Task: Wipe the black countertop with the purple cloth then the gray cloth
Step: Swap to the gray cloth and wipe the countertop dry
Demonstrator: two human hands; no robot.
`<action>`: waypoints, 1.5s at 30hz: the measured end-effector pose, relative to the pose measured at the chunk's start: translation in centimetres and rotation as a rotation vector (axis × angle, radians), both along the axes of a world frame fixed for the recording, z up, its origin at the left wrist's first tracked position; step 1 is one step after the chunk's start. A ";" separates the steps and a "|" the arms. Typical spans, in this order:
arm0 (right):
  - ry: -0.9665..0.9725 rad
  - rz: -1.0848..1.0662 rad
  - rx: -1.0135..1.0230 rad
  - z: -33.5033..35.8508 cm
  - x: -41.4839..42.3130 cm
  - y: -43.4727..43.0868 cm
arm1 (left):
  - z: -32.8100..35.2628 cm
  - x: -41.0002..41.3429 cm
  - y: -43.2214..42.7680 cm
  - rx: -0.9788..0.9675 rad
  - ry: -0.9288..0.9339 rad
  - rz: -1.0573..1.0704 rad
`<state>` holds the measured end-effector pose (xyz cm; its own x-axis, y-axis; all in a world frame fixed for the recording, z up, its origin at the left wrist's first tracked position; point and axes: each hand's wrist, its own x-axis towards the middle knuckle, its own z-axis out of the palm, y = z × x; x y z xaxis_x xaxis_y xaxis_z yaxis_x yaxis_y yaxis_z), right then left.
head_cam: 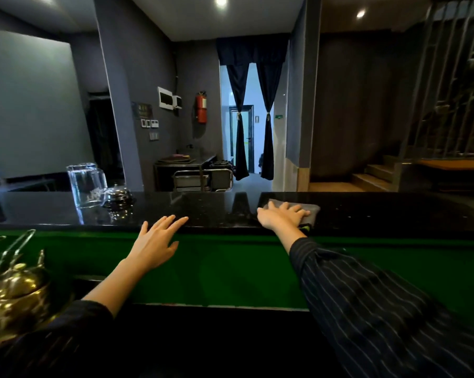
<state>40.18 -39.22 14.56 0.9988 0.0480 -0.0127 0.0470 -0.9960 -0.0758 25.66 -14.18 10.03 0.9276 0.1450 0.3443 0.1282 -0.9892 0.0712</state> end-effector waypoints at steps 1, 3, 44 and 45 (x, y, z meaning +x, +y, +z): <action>-0.003 0.034 0.004 -0.1 -0.5 2.3 | 0.1 -0.4 1.4 0.011 0.023 0.007; -0.001 0.112 0.007 -0.2 -1.2 6.6 | 0.3 -1.3 4.1 0.003 0.048 0.037; -0.007 0.805 0.070 -1.2 -7.9 31.4 | -0.6 -6.5 15.7 -0.633 -0.108 0.055; -0.057 0.831 0.082 -1.5 -8.4 30.8 | -1.1 -6.8 15.5 -0.813 -0.324 0.121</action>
